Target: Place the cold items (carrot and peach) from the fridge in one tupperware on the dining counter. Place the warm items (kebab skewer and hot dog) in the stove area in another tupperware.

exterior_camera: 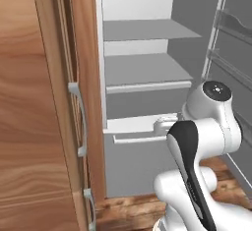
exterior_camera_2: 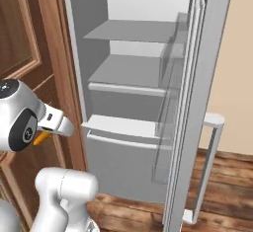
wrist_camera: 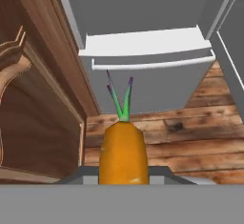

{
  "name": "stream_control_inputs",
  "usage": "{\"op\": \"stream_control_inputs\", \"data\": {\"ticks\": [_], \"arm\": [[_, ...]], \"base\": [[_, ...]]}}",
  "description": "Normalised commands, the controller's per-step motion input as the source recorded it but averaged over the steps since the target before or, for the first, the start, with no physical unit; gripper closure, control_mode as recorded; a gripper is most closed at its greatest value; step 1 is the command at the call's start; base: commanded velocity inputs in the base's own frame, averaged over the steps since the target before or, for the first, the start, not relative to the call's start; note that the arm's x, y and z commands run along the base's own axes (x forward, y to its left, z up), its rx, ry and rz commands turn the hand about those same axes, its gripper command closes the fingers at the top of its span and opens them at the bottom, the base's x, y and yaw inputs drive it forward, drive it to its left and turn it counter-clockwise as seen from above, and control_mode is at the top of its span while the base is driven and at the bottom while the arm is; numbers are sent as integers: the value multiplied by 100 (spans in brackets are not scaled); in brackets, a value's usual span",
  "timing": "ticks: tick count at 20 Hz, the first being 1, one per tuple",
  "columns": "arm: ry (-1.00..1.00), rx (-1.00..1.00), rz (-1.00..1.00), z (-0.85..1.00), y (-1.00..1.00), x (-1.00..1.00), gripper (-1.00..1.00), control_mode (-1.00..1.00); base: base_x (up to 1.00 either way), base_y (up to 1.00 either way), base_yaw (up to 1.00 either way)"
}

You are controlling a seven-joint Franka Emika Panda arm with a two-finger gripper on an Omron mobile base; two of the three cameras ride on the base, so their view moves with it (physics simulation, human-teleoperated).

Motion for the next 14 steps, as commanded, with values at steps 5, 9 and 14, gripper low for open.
{"op": "stream_control_inputs", "data": {"ticks": [5,9,14], "arm": [[0,0,0,0,0,0,100,100],[0,0,0,0,0,0,100,100],[0,0,0,0,0,0,100,100]], "base": [[-84,-17,27],[-75,-34,28],[-74,-45,30]]}}
